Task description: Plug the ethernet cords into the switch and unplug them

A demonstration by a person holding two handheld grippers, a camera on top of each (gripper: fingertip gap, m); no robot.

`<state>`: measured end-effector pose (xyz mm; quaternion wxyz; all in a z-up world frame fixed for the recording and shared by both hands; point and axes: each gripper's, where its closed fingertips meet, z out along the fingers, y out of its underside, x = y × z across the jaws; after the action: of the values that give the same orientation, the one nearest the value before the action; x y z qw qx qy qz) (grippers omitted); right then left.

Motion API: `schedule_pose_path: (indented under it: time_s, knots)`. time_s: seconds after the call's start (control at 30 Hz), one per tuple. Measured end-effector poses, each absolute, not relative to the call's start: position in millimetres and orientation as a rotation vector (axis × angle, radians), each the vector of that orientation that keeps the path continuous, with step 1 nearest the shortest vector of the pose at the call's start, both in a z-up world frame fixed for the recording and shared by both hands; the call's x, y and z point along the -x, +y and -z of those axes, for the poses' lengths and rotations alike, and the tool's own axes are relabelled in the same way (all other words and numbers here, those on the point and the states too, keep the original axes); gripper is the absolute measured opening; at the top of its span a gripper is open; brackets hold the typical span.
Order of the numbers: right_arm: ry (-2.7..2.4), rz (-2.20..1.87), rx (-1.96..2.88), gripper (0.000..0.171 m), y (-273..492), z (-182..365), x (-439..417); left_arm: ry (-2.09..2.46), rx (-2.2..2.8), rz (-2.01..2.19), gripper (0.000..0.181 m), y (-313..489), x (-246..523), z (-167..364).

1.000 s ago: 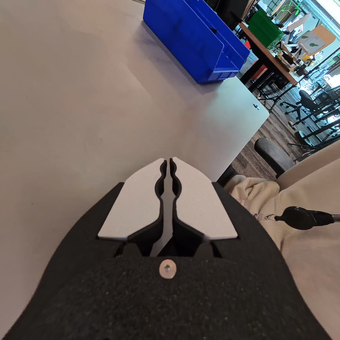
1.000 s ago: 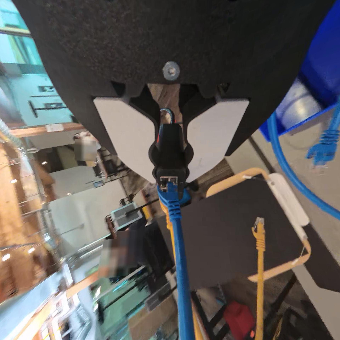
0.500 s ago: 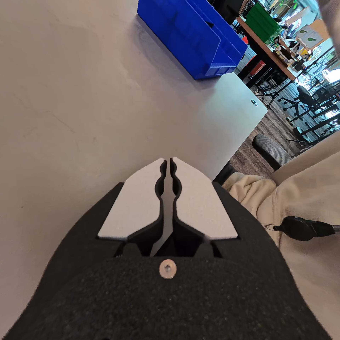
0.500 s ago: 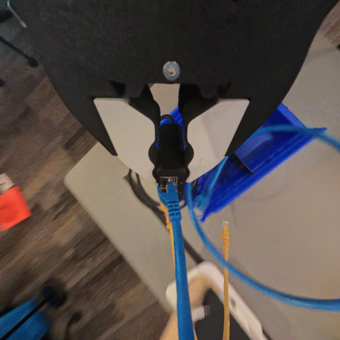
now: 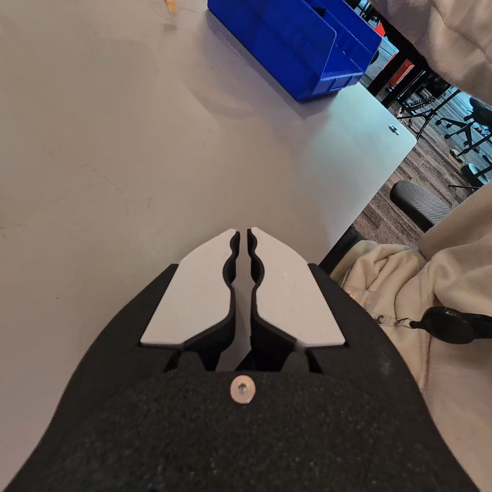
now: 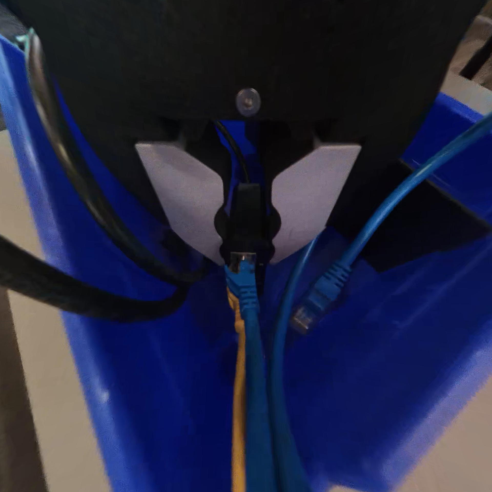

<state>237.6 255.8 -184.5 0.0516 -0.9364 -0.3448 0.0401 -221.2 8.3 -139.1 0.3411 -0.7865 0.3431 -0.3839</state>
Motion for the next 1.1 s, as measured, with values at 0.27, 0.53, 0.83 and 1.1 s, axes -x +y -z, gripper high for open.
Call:
schedule_pose_path:
  time_s: [0.27, 0.53, 0.83, 1.1]
  knots:
    - [-0.91, -0.136, 2.864, 0.047, 255, 162, -242, 0.902, 2.038, 0.993, 0.02, 8, 219, 141]
    - [-0.724, -0.003, 2.544, 0.061, 257, 22, -261, 0.751, 1.941, 0.792, 0.042, 39, 244, 120]
    - [-0.275, 0.145, 2.005, 0.055, 135, -48, -222, 0.38, 1.835, 0.429, 0.049, 99, 369, 84]
    - [0.234, 0.056, 1.948, 0.059, 47, 111, -208, 0.207, 1.874, 0.326, 0.039, 119, 409, 92]
